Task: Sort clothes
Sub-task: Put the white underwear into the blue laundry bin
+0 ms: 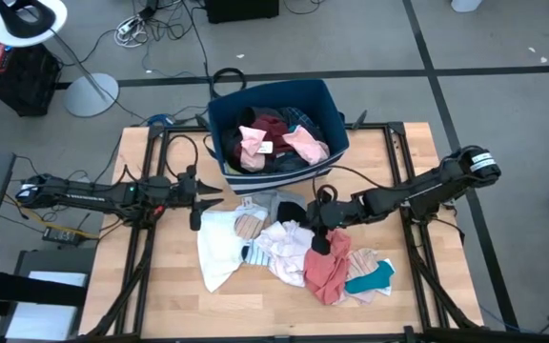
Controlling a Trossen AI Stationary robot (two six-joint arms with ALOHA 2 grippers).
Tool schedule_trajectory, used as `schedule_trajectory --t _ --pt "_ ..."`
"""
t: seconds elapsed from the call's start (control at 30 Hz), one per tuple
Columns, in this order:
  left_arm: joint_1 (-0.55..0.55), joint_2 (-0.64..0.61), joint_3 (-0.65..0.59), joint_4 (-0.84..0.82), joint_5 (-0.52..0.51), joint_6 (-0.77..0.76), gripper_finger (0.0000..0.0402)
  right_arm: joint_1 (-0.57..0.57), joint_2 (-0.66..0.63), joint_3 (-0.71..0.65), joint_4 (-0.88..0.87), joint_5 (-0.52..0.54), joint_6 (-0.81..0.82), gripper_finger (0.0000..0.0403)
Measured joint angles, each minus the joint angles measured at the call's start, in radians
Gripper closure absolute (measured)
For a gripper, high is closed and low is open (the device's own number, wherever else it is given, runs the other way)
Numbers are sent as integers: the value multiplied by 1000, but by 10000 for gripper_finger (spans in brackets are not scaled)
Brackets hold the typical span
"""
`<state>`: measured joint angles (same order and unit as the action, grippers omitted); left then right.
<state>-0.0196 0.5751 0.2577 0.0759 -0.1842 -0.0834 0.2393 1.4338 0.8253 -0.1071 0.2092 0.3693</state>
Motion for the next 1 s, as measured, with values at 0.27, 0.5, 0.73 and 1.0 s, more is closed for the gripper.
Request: schedule_trajectory --t 0.27,0.5,0.73,1.0 --pt "-1 0 0 0 7 0 265 -2 109 0 11 4 -31 265" --pt "-1 0 0 3 7 0 265 -10 209 5 63 -35 -36 256" --pt "-1 1 1 7 7 0 265 -14 159 78 15 -22 -105 392" --pt "-1 1 2 8 6 0 265 -17 101 235 -119 -11 -218 401"
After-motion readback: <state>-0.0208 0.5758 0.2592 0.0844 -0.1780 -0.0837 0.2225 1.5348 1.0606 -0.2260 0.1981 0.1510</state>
